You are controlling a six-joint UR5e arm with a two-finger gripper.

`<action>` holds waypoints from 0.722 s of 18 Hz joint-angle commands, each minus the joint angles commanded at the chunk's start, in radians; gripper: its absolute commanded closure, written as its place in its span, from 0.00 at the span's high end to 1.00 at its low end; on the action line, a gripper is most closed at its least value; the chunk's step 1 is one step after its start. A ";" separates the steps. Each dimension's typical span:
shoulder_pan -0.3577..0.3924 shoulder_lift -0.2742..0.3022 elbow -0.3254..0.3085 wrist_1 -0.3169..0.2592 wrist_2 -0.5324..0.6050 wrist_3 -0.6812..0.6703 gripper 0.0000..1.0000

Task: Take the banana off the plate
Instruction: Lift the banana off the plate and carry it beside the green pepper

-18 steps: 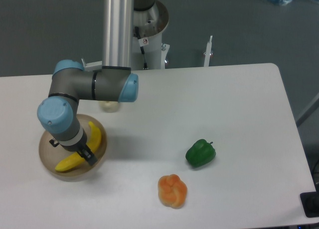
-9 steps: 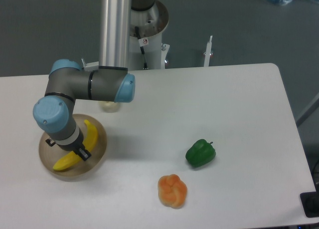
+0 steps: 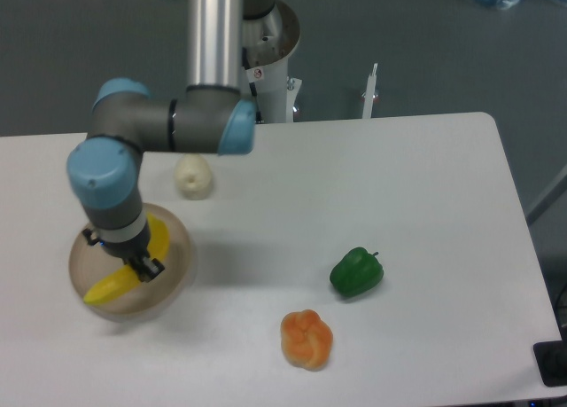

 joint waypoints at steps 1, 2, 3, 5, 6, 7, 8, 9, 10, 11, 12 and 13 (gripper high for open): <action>0.046 0.002 0.014 0.000 0.000 0.009 0.14; 0.069 0.002 0.025 -0.002 0.000 0.032 0.14; 0.095 0.000 0.031 -0.002 0.000 0.066 0.14; 0.155 0.000 0.031 -0.002 0.002 0.141 0.14; 0.177 -0.001 0.031 -0.002 0.005 0.176 0.14; 0.203 0.000 0.031 -0.006 0.015 0.211 0.14; 0.233 0.000 0.032 -0.021 0.026 0.248 0.14; 0.256 -0.001 0.037 -0.038 0.038 0.285 0.15; 0.273 -0.008 0.049 -0.055 0.051 0.317 0.15; 0.290 -0.011 0.060 -0.080 0.072 0.351 0.16; 0.307 -0.014 0.066 -0.100 0.100 0.382 0.16; 0.318 -0.018 0.077 -0.107 0.124 0.406 0.16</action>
